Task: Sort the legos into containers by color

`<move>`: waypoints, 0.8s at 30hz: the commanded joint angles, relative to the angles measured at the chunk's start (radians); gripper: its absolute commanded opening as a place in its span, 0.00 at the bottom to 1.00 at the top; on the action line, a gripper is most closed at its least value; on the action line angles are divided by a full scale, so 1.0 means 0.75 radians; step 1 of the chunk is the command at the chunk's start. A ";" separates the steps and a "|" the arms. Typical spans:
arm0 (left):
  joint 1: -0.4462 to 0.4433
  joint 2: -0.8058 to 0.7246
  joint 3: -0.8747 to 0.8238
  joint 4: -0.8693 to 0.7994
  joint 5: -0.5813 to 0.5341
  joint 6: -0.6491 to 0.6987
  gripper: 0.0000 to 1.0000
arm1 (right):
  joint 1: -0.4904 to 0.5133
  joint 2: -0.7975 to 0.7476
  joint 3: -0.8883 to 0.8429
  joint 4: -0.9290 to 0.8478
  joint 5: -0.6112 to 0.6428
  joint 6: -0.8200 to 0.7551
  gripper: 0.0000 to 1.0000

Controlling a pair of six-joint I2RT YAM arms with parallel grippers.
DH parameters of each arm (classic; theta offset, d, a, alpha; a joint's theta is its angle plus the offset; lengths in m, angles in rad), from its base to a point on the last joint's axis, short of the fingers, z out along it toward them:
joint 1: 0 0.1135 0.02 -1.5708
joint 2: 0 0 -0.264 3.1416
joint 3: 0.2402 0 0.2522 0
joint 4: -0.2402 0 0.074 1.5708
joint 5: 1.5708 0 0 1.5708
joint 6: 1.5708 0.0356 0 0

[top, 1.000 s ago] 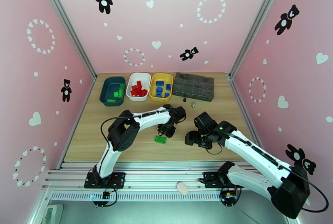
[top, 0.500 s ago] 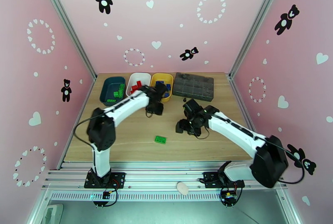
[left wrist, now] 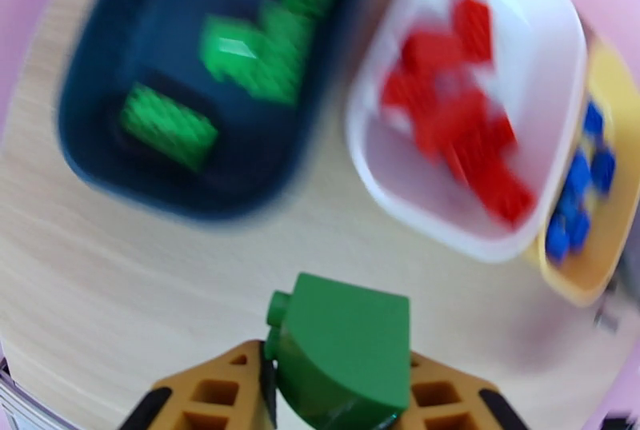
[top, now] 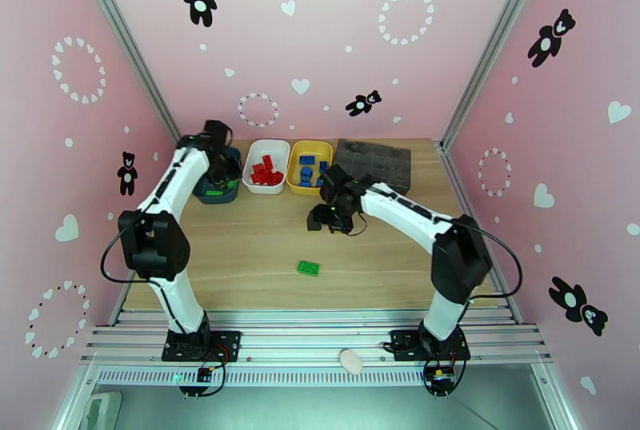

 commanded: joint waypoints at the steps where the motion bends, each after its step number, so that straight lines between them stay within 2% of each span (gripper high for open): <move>1: 0.052 0.133 0.155 -0.096 -0.021 -0.008 0.35 | 0.029 0.067 0.089 -0.105 -0.017 -0.058 0.69; 3: 0.086 0.216 0.251 -0.135 -0.025 -0.014 0.36 | 0.041 0.088 0.109 -0.119 -0.019 -0.068 0.69; 5: 0.104 0.282 0.351 -0.178 -0.035 -0.022 0.41 | 0.048 0.096 0.114 -0.126 -0.020 -0.085 0.68; 8: 0.108 0.342 0.451 -0.223 -0.041 -0.022 0.56 | 0.062 0.089 0.112 -0.154 0.017 -0.121 0.70; 11: 0.104 0.306 0.421 -0.211 -0.029 -0.040 0.70 | 0.078 0.075 0.099 -0.182 0.059 -0.160 0.72; 17: 0.049 0.084 0.115 -0.111 -0.024 -0.085 0.75 | 0.134 0.035 0.038 -0.193 0.141 -0.241 0.77; 24: -0.056 -0.273 -0.480 0.124 0.110 -0.282 0.80 | 0.262 0.031 -0.012 -0.242 0.267 -0.349 0.80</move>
